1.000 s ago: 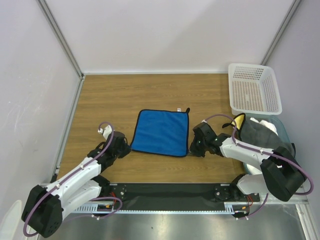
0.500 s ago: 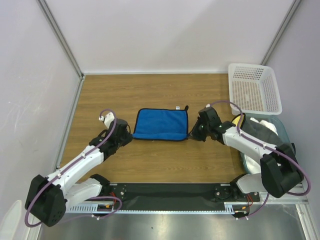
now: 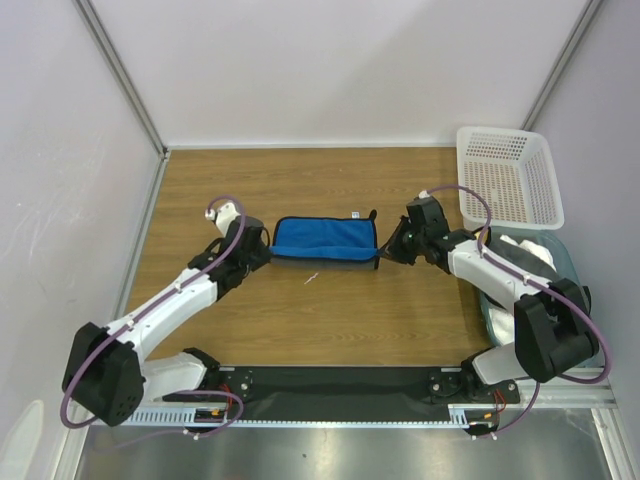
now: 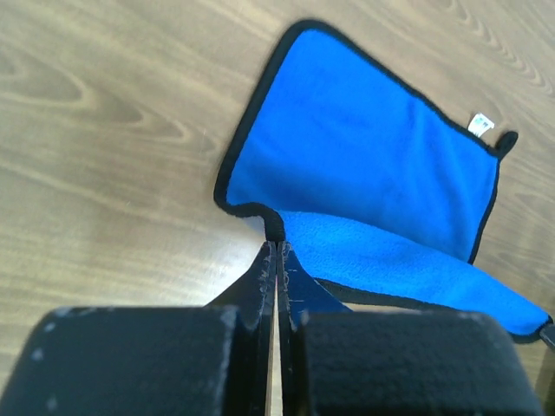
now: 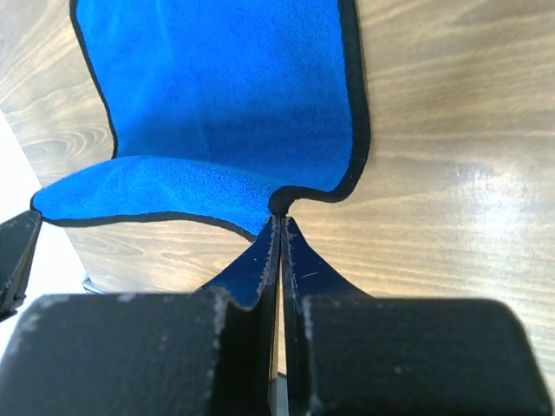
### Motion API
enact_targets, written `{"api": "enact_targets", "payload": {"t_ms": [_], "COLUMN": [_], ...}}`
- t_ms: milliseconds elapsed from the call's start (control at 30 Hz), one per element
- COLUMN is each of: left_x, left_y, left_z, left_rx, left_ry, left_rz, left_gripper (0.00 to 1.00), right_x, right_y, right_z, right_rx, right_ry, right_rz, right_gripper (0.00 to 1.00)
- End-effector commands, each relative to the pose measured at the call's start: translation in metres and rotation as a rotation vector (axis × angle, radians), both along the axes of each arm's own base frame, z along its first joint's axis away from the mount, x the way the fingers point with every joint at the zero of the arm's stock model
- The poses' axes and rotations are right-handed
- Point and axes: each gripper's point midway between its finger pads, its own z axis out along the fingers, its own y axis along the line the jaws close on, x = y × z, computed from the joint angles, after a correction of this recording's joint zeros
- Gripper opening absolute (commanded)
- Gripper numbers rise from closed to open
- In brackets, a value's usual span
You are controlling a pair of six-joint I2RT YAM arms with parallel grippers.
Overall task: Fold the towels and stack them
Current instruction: Fold the towel
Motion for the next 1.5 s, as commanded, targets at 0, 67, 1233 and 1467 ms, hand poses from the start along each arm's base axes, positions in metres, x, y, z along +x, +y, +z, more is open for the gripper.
{"api": "enact_targets", "payload": {"t_ms": [0, 67, 1233, 1467], "left_x": [0.021, 0.027, 0.066, 0.076], "left_y": [-0.002, -0.003, -0.008, -0.01], "left_z": [0.023, 0.019, 0.026, 0.032], "left_rx": [0.024, 0.04, 0.074, 0.079], "left_ry": [-0.083, -0.073, -0.181, -0.202], "left_rz": [0.003, 0.009, 0.028, 0.027], "left_gripper": [0.0, 0.0, 0.0, 0.0], "right_x": [0.021, 0.027, 0.07, 0.077], "right_y": [0.005, 0.002, 0.007, 0.005], "right_z": [0.022, 0.022, 0.037, 0.035], "right_rx": [0.025, 0.033, 0.036, 0.013], "right_ry": [-0.094, -0.103, -0.268, -0.277], "right_rz": [0.018, 0.013, 0.074, 0.07], "right_gripper": [0.0, 0.0, 0.0, 0.0]}}
